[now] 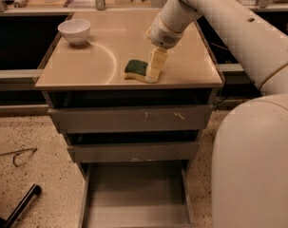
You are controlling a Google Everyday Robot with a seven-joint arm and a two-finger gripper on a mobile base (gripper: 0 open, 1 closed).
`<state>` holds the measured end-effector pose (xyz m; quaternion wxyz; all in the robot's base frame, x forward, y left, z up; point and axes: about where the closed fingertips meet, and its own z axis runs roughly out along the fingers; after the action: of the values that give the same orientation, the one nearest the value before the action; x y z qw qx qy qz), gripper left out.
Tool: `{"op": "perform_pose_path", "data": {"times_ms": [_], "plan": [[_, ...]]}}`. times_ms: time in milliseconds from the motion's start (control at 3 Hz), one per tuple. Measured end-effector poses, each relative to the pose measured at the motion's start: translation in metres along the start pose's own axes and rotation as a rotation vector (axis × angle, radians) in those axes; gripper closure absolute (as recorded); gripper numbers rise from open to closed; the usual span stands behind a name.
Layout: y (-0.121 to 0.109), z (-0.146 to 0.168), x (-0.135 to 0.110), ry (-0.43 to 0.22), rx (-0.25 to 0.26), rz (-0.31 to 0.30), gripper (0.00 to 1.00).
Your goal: Place sponge into bottom drawer
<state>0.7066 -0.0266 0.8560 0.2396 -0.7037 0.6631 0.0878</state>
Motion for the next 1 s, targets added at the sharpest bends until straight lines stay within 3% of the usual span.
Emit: {"op": "perform_pose_path", "data": {"times_ms": [333,1000], "plan": [[0.009,0.002,0.000,-0.050,-0.039,0.009,0.00],[0.003,0.036,-0.004,-0.049,-0.097,-0.010,0.00]]}}
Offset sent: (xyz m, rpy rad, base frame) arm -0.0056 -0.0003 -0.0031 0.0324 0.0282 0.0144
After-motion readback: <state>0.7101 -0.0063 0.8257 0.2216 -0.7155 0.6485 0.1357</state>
